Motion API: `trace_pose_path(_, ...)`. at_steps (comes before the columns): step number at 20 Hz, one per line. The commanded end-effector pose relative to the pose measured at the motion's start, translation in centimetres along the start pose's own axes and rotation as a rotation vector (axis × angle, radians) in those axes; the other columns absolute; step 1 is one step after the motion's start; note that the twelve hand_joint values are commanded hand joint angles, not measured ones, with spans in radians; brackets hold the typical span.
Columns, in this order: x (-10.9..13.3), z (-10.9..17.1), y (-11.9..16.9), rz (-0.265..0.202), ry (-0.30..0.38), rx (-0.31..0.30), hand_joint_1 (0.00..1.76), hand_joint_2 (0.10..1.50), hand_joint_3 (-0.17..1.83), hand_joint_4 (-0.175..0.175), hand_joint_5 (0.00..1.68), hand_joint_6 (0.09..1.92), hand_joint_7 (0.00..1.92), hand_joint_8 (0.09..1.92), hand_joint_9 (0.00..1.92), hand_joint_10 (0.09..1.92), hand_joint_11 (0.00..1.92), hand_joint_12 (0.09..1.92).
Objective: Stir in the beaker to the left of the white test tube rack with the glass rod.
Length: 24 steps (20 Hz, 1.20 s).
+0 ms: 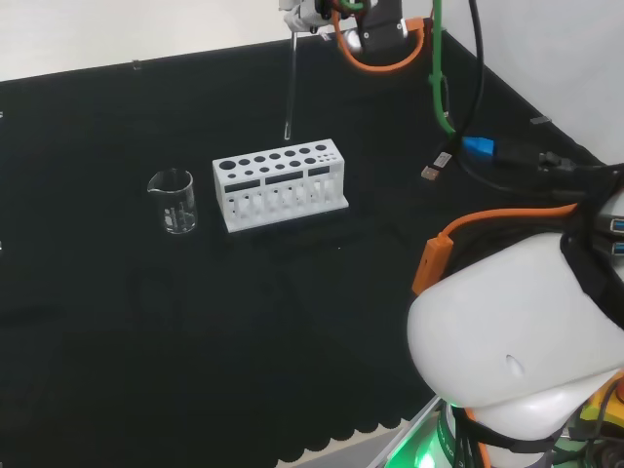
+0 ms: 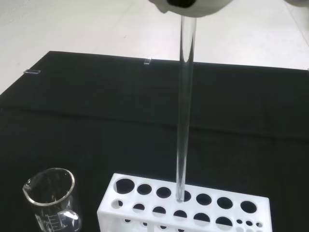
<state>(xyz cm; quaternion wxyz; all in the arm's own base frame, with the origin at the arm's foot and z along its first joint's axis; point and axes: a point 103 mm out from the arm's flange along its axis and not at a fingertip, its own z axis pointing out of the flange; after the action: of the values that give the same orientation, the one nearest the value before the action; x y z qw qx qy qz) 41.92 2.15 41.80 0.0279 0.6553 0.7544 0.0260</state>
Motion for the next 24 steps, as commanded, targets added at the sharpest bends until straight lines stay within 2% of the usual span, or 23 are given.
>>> trace_pose_path(1,0.7,-0.1,0.4,-0.009,-0.013,0.009,1.3,1.07,0.01,-0.175,1.03,0.65,1.15,1.03,1.64,0.66,1.52,0.8)
trace_pose_path(8,2.3,0.1,1.3,-0.017,-0.008,0.022,1.3,1.07,0.01,-0.175,1.03,0.64,1.15,1.02,1.64,0.66,1.52,0.8)
trace_pose_path(14,4.2,0.0,1.7,-0.044,-0.005,0.025,1.3,1.07,0.01,-0.175,1.03,0.64,1.16,1.02,1.64,0.66,1.52,0.8)
trace_pose_path(16,5.1,0.1,1.8,-0.058,-0.011,0.029,1.3,1.07,0.0,-0.175,1.03,0.64,1.16,1.02,1.64,0.66,1.52,0.8)
trace_pose_path(17,5.5,0.1,1.7,-0.08,-0.012,0.027,1.3,1.07,0.0,-0.175,1.03,0.64,1.16,1.02,1.64,0.66,1.52,0.8)
trace_pose_path(24,8.9,0.6,2.5,-0.138,0.027,0.026,1.3,1.07,0.0,-0.175,1.04,0.63,1.16,1.01,1.64,0.65,1.52,0.8)
